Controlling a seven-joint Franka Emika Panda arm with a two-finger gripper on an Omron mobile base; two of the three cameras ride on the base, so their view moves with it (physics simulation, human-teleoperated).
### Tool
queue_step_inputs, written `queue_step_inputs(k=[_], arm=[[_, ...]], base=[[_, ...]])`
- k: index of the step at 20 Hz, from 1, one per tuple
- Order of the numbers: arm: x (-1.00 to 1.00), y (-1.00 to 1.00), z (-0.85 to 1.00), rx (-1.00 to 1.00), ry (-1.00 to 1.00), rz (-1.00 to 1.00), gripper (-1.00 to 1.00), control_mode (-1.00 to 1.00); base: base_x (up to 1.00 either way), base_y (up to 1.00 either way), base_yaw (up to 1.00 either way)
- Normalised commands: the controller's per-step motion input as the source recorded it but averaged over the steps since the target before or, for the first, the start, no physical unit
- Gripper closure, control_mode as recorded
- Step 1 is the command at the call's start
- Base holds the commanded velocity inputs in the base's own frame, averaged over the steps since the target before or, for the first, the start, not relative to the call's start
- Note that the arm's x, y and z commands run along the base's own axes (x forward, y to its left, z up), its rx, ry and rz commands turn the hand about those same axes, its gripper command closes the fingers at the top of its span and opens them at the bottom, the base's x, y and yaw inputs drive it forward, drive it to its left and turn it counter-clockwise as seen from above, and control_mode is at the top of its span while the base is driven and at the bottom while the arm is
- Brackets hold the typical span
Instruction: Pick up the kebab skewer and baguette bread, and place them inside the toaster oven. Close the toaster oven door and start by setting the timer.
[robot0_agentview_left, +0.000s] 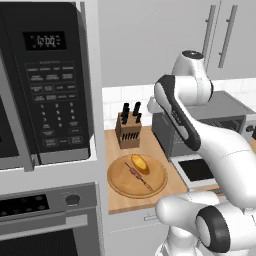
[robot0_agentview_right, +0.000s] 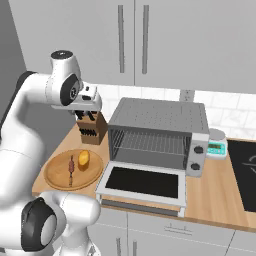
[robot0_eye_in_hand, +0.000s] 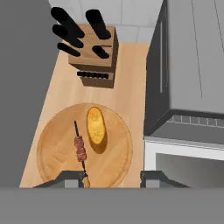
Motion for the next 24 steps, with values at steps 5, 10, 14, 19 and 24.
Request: queue_step_inputs(k=[5, 10, 14, 19, 24], arm=[[-0.27, -0.06, -0.04, 0.00, -0.05, 0.00, -1.00, -1.00], [-0.58, -0.50, -0.14, 0.04, -0.22, 0.01, -1.00, -1.00], [-0.68, -0.84, -0.22, 0.12, -0.33, 0.08, -1.00, -1.00], [-0.32, -0.87, -0.17, 0.11, -0.38, 0.10, -1.00, -1.00], [-0.07, -0.67, -0.12, 0.15, -0.27, 0.04, -1.00, -1.00]], base=[[0.00, 0.00, 0.00], [0.00, 0.00, 0.00], [0.00, 0.00, 0.00], [0.00, 0.00, 0.00], [0.00, 0.00, 0.00]])
